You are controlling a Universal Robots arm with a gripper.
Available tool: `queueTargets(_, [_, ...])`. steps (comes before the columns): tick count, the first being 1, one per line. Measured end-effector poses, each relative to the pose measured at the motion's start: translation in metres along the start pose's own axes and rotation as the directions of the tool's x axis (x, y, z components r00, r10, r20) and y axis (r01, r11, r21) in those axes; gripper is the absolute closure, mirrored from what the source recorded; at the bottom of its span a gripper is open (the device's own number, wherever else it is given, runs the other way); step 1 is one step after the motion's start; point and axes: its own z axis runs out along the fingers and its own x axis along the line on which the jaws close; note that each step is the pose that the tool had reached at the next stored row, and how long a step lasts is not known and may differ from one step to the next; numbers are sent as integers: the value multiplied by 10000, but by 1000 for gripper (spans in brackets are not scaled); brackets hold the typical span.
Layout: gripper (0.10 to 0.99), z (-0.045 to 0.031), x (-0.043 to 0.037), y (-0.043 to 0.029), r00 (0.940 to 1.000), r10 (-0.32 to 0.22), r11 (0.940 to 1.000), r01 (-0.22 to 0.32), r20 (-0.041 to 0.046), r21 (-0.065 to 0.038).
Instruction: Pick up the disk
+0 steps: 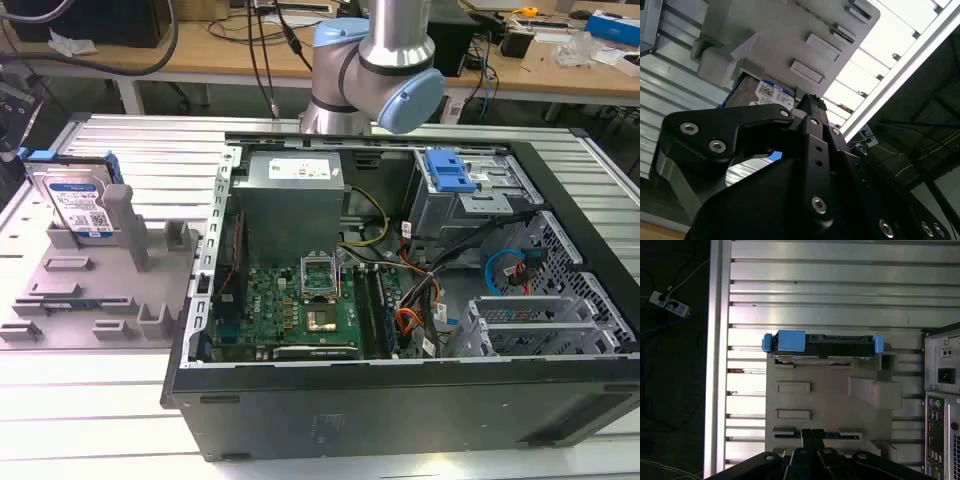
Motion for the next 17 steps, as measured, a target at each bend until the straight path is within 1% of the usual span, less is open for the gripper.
queueTargets(9, [980, 0, 0, 0, 10000, -39, 10000, 39, -1, 3])
queueTargets(12, [980, 1, 0, 0, 9979, -651, 9979, 651, -24, 8])
queueTargets(13, [980, 0, 0, 0, 9957, -923, 9957, 923, -35, 8])
queueTargets(14, [980, 1, 0, 0, 9920, -1264, 9920, 1264, -47, 6])
queueTargets(15, [980, 0, 0, 0, 9865, -1636, 9865, 1637, -63, 5])
queueTargets(16, [980, 0, 0, 0, 9778, -2092, 9779, 2092, -80, 1])
queueTargets(17, [980, 2, 0, 0, 9650, -2621, 9650, 2621, -99, -3])
